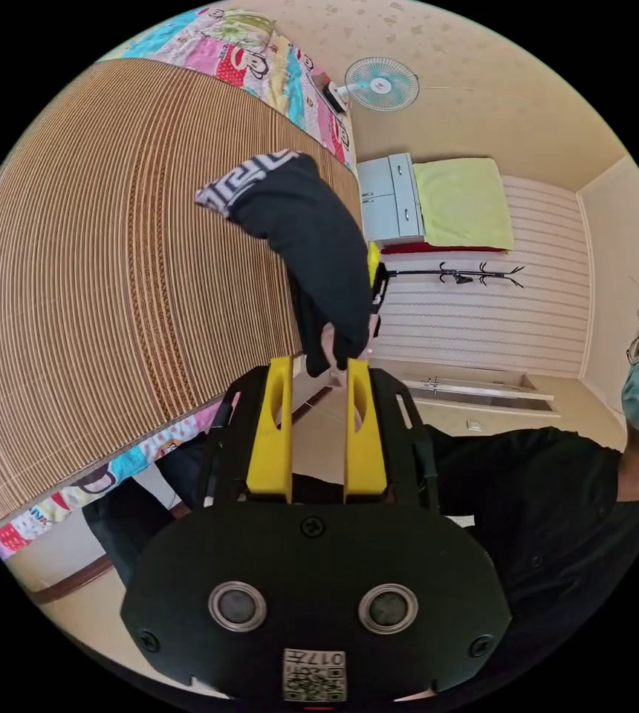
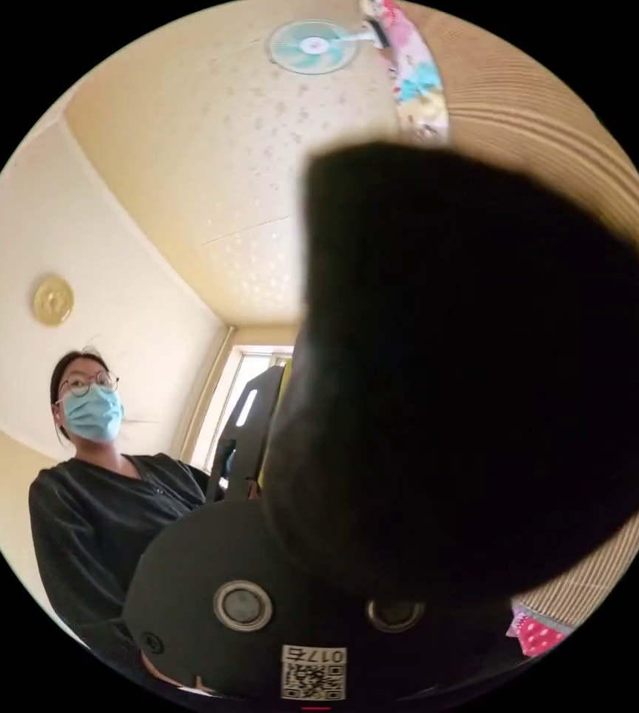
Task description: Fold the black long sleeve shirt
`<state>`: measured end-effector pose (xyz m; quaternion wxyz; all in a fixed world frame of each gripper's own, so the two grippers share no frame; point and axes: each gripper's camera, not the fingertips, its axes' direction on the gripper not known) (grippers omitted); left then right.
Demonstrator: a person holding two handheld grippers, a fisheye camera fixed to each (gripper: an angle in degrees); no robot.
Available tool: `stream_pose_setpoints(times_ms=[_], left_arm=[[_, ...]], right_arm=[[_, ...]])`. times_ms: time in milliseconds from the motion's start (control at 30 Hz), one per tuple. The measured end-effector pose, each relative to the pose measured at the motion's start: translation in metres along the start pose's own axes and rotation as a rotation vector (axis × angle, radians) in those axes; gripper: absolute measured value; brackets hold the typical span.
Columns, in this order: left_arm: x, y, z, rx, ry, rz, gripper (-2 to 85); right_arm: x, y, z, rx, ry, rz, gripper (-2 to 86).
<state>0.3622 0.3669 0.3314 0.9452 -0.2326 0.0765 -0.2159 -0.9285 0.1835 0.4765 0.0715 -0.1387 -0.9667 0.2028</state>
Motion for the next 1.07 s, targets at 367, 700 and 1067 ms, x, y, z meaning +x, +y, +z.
stream_pose_setpoints(times_ms=[367,700,1067], left_arm=[[0.002,0.043,0.009,-0.079,-0.093,-0.239,11.0],[0.046,0.069,0.005,-0.055,-0.175,-0.228,8.0],[0.078,0.154,-0.110,0.244,-0.371,-0.175,-0.7]], right_arm=[[0.009,0.003,-0.255,0.398,0.706,0.339,7.6],[-0.004,0.213,-0.289,0.865,0.818,0.697,0.8],[0.031,0.245,-0.145,0.155,0.981,0.813,0.1]])
